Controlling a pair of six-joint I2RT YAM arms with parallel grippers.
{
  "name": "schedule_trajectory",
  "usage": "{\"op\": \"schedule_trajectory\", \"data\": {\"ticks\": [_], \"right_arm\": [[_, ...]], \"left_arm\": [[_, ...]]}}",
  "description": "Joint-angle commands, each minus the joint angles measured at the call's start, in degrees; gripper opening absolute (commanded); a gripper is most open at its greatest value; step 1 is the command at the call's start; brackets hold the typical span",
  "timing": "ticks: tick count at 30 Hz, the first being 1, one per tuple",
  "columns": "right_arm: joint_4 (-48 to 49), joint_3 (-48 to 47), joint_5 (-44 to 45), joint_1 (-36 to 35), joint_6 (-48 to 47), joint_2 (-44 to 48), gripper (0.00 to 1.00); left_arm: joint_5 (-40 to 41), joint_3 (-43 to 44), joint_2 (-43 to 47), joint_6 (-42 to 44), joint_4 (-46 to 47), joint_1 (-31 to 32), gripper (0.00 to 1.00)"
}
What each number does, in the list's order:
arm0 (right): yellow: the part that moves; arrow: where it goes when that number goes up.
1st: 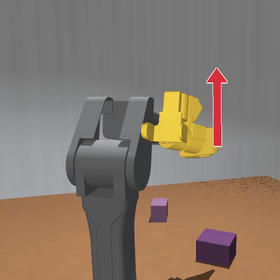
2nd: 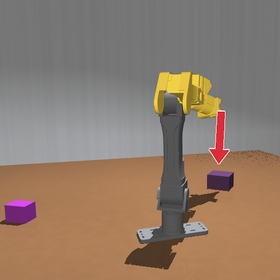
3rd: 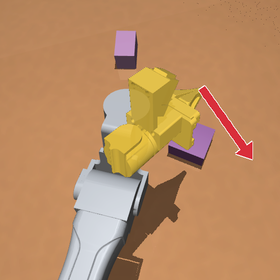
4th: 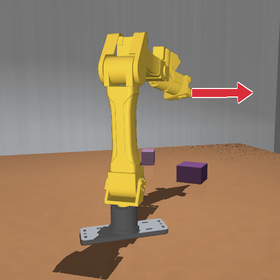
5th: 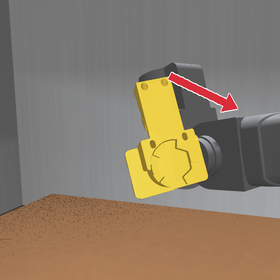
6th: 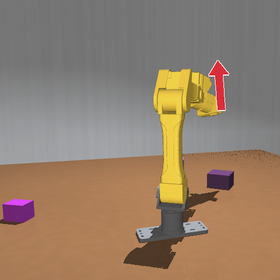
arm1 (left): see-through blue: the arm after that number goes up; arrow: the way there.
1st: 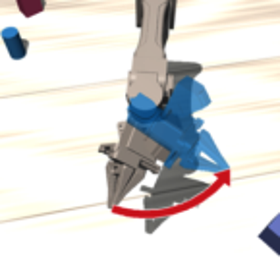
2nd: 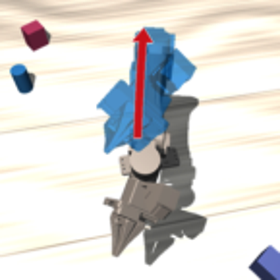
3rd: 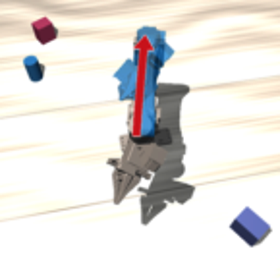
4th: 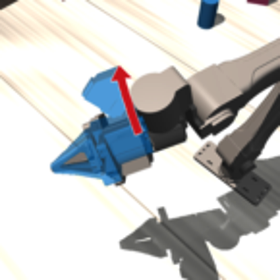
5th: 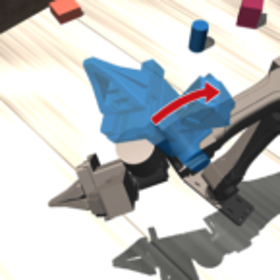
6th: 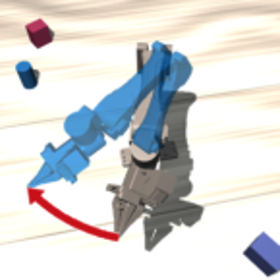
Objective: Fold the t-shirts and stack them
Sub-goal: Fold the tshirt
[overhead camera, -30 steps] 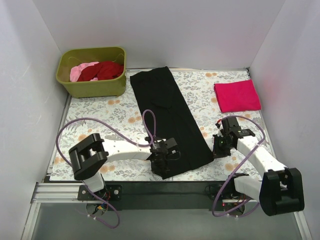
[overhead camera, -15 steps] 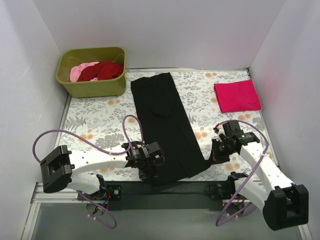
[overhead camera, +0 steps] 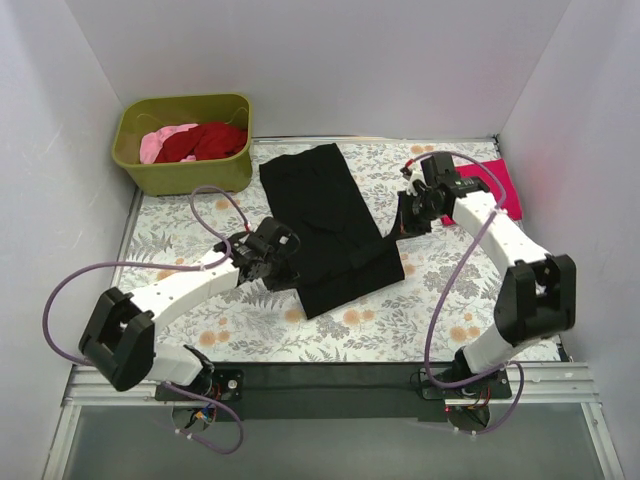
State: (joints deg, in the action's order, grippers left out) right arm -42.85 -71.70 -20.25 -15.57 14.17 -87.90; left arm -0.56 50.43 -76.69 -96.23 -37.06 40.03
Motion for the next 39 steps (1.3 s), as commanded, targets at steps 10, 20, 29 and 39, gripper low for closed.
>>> {"op": "schedule_trajectory", "data": {"ticks": [10, 20, 29, 39], "right_arm": [[3.9, -22.1, 1.1, -0.2, -5.4, -18.9, 0.01], [10.9, -24.4, -0.1, -0.2, -4.6, -24.2, 0.01], [14.9, -23.8, -0.1, -0.2, -4.6, -29.2, 0.02], [19.6, -24.0, -1.8, -0.2, -3.1, -32.7, 0.05]], "left_arm": [[6.1, 6.1, -9.1, 13.8, 12.1, -9.9, 0.0], [8.7, 6.3, -14.2, 17.3, 17.6, -12.3, 0.0], [11.1, 4.6, -16.6, 18.8, 23.1, -13.6, 0.0], [12.3, 4.2, -20.0, 19.2, 26.2, -13.8, 0.02]]}}
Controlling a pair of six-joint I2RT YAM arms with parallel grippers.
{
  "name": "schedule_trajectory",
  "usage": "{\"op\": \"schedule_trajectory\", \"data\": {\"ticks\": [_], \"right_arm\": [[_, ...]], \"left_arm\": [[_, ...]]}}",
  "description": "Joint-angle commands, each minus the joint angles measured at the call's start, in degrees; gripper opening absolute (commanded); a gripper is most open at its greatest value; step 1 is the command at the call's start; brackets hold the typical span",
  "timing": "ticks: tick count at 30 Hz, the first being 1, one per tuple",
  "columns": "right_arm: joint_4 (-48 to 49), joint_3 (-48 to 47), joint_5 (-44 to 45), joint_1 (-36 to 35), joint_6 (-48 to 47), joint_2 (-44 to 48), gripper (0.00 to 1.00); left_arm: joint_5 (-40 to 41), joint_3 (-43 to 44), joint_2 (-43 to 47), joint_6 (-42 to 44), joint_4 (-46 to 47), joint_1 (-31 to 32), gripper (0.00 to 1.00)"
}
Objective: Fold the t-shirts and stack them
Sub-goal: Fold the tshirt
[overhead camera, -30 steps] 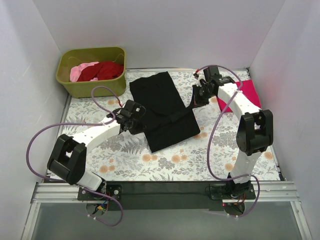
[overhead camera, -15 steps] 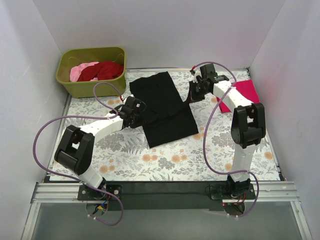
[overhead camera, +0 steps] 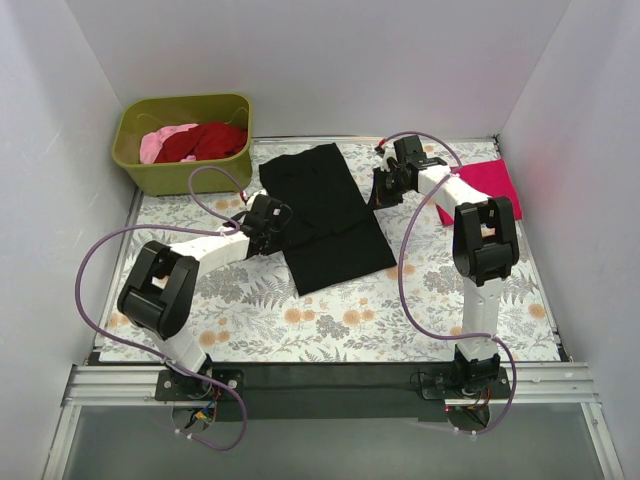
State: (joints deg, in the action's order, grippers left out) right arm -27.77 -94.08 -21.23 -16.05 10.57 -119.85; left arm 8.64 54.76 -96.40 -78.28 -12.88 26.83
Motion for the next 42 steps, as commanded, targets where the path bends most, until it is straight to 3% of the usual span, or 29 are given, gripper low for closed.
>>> {"op": "schedule_trajectory", "data": {"ticks": [1, 10, 14, 15, 17, 19, 23, 26, 29, 31, 32, 36, 42], "right_arm": [[4.9, -1.5, -0.7, 0.2, 0.8, -0.9, 0.06], [6.8, -1.8, 1.5, 0.4, 1.6, -0.9, 0.08], [7.2, -0.4, 2.2, 0.1, 2.1, 0.8, 0.37], [7.6, 0.4, 2.5, 0.2, 2.0, 1.7, 0.4], [8.5, 3.1, 2.6, -0.3, 1.6, 4.9, 0.47], [9.7, 5.6, 3.0, -0.9, 1.3, 7.4, 0.47], [14.9, 14.2, 2.8, -2.7, 2.3, 15.9, 0.46], [19.4, 20.5, 0.8, -4.2, 3.8, 18.5, 0.41], [21.4, 22.7, -1.3, -5.5, 4.8, 17.2, 0.27], [22.1, 22.8, -2.8, -6.0, 5.5, 15.8, 0.26], [23.0, 22.8, -3.0, -6.5, 5.6, 14.3, 0.24], [24.8, 21.4, -5.1, -7.3, 6.7, 10.3, 0.23], [25.7, 16.8, -8.5, -8.2, 8.1, 2.8, 0.23]], "left_arm": [[4.1, 0.3, -0.6, 1.3, 2.1, -0.6, 0.07], [4.8, 2.4, -2.3, 2.8, 2.9, -0.6, 0.16], [4.8, 2.4, -1.3, 3.2, 3.8, -0.6, 0.34], [4.6, 2.4, 0.1, 3.2, 3.7, -0.6, 0.47], [3.8, 2.5, 1.9, 3.2, 3.7, -0.6, 0.58], [2.4, 2.0, 5.8, 3.2, 3.7, -0.3, 0.68], [2.0, 0.4, 12.6, 2.7, 1.9, 2.3, 0.71], [1.6, -1.8, 16.1, 1.3, 0.9, 6.6, 0.66], [0.2, -4.4, 16.2, -0.8, 1.5, 10.7, 0.47], [-0.3, -5.2, 14.0, -1.5, 2.3, 12.8, 0.4], [-1.2, -5.5, 13.0, -1.5, 2.7, 13.2, 0.3], [-3.2, -6.0, 8.0, -0.6, 5.9, 14.6, 0.17], [-5.8, -7.4, 3.5, -0.8, 7.3, 14.9, 0.14]]}}
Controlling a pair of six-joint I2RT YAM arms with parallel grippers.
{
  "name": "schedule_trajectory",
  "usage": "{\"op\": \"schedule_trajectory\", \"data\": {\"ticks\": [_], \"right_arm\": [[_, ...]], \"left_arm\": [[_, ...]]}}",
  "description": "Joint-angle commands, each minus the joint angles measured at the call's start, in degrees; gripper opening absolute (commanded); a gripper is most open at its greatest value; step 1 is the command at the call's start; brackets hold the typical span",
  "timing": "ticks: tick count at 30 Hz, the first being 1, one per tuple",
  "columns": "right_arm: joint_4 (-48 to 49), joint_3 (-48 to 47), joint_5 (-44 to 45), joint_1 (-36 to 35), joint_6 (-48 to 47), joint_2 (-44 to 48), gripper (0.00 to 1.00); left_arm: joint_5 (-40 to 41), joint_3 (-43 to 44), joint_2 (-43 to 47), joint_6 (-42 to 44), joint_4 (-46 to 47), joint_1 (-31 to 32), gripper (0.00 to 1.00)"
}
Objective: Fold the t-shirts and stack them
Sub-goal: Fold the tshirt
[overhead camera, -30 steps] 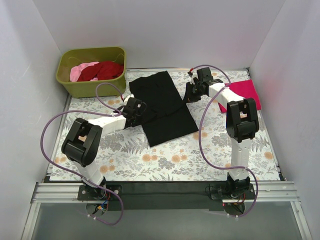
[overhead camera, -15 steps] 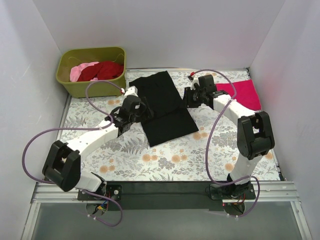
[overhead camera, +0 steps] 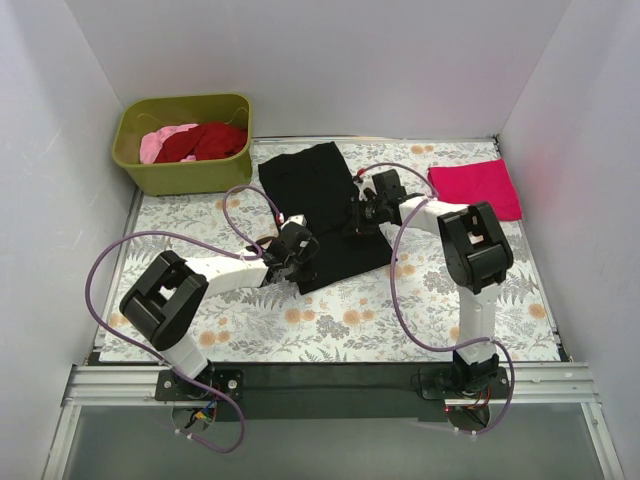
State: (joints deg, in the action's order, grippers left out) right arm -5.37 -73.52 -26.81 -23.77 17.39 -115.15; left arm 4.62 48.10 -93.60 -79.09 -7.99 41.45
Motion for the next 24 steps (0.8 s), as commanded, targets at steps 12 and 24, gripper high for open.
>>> {"op": "schedule_trajectory", "data": {"ticks": [12, 24], "right_arm": [[4.4, -20.6, -5.5, 0.5, 5.2, -14.1, 0.25], [4.1, -19.4, -5.9, 4.3, 5.7, -9.3, 0.28]], "left_arm": [[-6.2, -1.2, -1.8, -1.1, 1.2, 0.4, 0.11], [-8.1, -1.3, 0.5, -0.6, -0.7, 0.4, 0.11]]}}
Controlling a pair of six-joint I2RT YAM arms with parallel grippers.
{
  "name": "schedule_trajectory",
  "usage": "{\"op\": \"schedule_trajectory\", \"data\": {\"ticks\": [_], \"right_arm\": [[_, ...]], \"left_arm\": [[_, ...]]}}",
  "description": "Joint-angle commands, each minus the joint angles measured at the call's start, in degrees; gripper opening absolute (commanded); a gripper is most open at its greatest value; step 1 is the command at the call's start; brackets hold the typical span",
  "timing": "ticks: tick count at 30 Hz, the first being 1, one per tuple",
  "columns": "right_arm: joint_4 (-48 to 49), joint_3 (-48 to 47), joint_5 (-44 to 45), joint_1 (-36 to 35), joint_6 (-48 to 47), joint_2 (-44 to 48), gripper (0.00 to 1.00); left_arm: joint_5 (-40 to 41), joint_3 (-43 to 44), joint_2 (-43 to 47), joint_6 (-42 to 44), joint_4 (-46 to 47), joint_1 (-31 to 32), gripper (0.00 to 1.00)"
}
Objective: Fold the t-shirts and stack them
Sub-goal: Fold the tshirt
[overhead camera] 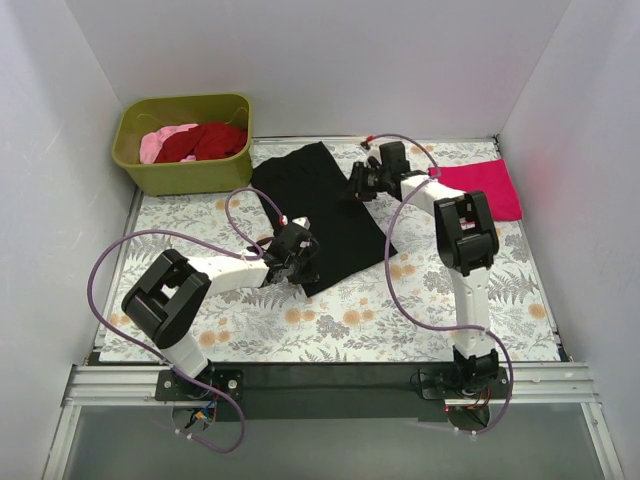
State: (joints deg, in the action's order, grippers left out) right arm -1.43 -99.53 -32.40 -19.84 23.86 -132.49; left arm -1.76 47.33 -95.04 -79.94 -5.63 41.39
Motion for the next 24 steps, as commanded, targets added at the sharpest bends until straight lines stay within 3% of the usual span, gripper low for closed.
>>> {"op": "schedule_trajectory", "data": {"ticks": [1, 9, 13, 17, 21, 24], "right_arm": [[0.3, 9.7, -0.2, 0.3, -0.9, 12.6, 0.28], [0.3, 44.2, 0.3, 0.4, -2.1, 33.5, 0.28], [0.7, 55.3, -0.2, -0.6, -1.3, 42.6, 0.28], [2.6, 60.0, -1.1, -1.5, -0.9, 47.1, 0.28], [2.5, 57.2, 1.7, -1.4, -3.8, 48.4, 0.28], [2.5, 53.5, 3.2, -0.6, -5.0, 45.9, 0.28]], "left_arm": [[-2.0, -0.4, 2.2, 0.6, -3.8, 0.4, 0.11], [-2.4, 0.5, 7.1, 4.2, -16.1, 0.1, 0.11], [0.3, -0.4, 9.6, 6.6, -25.0, -2.0, 0.11], [1.0, -2.6, 12.8, 6.3, -28.6, -4.3, 0.12], [-2.7, -3.6, 19.2, 2.3, -24.4, -4.3, 0.29], [-3.0, -3.4, 23.5, -1.3, -22.4, -4.3, 0.36]]}}
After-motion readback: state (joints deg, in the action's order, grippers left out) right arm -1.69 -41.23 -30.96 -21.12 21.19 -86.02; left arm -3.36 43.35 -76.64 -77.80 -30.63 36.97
